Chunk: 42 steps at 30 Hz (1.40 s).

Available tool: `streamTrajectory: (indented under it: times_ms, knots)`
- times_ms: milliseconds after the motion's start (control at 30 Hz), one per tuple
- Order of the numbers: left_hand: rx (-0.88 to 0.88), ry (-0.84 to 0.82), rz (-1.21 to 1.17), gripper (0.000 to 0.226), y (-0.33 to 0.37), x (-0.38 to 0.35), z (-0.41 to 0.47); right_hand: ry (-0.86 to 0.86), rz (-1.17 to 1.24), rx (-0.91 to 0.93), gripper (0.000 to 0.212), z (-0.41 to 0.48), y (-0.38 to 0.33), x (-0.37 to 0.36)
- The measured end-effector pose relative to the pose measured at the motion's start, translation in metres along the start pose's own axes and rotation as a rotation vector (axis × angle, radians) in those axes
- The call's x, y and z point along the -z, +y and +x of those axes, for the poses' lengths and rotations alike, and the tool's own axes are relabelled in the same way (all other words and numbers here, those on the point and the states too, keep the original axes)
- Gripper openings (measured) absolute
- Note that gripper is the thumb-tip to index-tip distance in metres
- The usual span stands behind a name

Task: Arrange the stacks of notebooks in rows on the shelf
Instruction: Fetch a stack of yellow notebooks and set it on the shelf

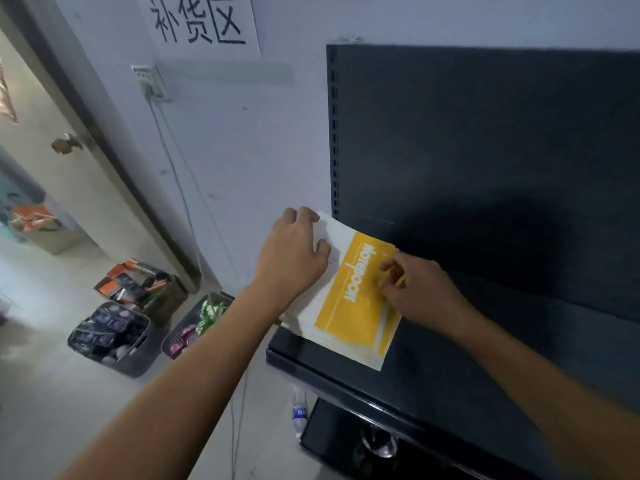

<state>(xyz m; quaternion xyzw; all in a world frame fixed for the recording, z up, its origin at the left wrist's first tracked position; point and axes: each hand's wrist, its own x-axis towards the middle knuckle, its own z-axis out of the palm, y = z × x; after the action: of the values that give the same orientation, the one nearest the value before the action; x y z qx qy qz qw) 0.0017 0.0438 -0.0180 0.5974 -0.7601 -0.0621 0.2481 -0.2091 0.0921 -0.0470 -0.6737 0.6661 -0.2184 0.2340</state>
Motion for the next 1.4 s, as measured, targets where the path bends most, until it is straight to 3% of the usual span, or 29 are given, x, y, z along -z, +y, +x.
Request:
streamTrajectory:
  times_ms: [267,367,467,667,967,1167,1400]
  knots:
    - [0.08,-0.187,0.116,0.046,-0.027,-0.004,0.017,0.2,0.084,-0.285,0.032,-0.024,-0.025,-0.027]
    - [0.059,-0.227,0.075,0.044,-0.032,-0.009,0.018,0.212,0.062,-0.341,0.043,-0.033,-0.03,-0.033]
    - [0.063,-0.265,0.072,0.037,-0.035,-0.013,0.022,0.192,0.053,-0.39,0.038,-0.033,-0.032,-0.033]
    - [0.052,-0.301,0.044,0.034,-0.037,-0.018,0.022,0.174,-0.048,-0.33,0.027,-0.032,-0.033,-0.04]
    - [0.117,-0.296,0.001,0.031,-0.04,-0.014,0.025,0.195,-0.293,-0.241,0.038,-0.029,-0.036,-0.06]
    - [0.127,-0.251,-0.038,0.029,-0.043,-0.007,0.025,0.193,-0.256,-0.231,0.034,-0.027,-0.042,-0.064]
    - [0.066,-0.196,-0.141,0.024,-0.048,0.002,0.024,0.219,-0.024,-0.336,0.035,-0.027,-0.045,-0.056]
